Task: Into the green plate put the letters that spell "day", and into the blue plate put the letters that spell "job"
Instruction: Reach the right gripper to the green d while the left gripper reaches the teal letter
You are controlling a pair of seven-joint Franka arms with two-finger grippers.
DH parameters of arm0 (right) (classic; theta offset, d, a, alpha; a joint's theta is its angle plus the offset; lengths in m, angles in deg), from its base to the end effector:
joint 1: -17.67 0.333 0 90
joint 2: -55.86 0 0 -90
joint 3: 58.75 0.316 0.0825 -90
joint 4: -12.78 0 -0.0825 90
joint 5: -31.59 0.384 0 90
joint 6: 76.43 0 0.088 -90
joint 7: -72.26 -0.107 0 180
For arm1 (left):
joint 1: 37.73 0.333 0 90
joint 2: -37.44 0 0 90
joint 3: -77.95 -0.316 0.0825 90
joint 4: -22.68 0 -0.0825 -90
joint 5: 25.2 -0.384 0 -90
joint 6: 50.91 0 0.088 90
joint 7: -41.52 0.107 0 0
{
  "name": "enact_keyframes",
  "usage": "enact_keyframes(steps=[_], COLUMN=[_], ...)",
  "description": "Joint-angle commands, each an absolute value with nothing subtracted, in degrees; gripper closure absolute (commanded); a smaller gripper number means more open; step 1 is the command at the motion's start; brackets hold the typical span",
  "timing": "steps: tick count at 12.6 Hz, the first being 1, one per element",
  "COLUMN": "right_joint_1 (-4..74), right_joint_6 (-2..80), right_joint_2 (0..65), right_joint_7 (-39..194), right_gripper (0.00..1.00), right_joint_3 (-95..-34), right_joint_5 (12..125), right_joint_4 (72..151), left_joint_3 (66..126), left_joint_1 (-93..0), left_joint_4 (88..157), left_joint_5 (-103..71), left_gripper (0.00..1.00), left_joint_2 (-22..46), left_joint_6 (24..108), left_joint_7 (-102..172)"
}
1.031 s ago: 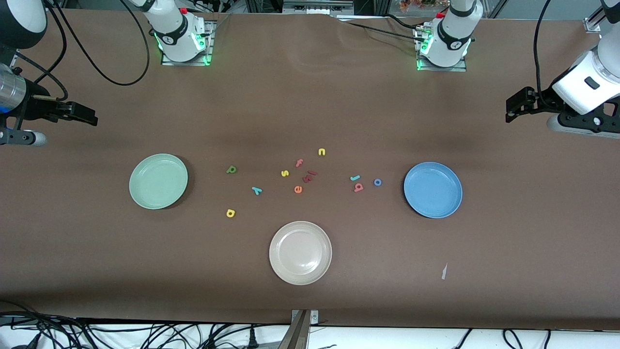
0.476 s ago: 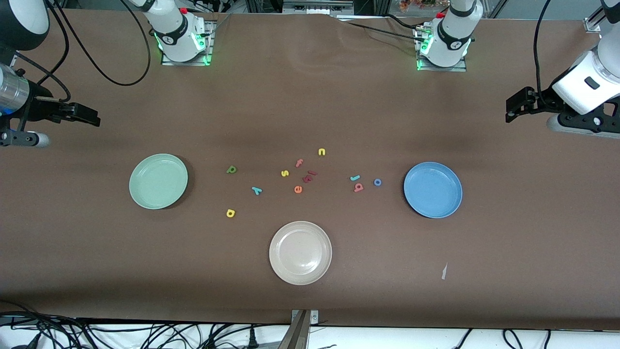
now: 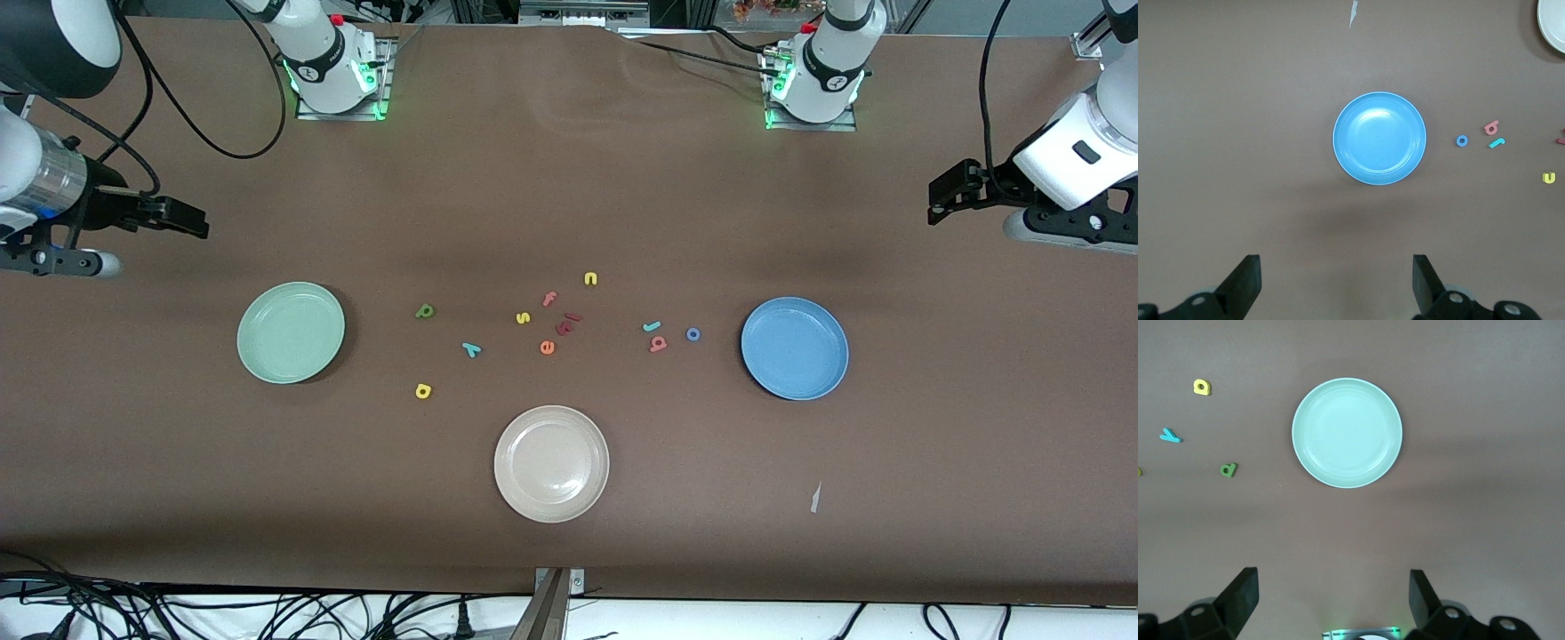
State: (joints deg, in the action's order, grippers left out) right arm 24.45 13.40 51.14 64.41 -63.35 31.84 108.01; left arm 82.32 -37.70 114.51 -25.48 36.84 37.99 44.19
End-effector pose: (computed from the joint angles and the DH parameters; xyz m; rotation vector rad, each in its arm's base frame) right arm 0.5680 0.0236 0.5354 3.1081 -0.1550 -0.2738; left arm 0.5527 -0.0412 0.6021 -3.1293 0.1918 0.0965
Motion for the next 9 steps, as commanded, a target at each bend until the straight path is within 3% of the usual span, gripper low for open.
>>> enact_keyframes(steps=[1,9], right_joint_1=[27.85,34.72], right_joint_6=[15.49,22.18], right_joint_2=[50.24,44.27], right_joint_7=[58.4,46.78], right_gripper=[0.0,0.0], right_joint_3=[-63.5,-63.32], right_joint_5=[32.65,36.07], right_joint_4=[108.5,108.59], left_joint_3=[82.7,83.57], left_joint_1=[-37.03,-38.87], left_joint_4=[114.97,112.78], left_joint_5=[-24.94,-24.77], left_gripper=[0.0,0.0], left_joint_2=[37.26,32.71], left_joint_6=[38.13,36.81], left_joint_7=[45.03,48.02])
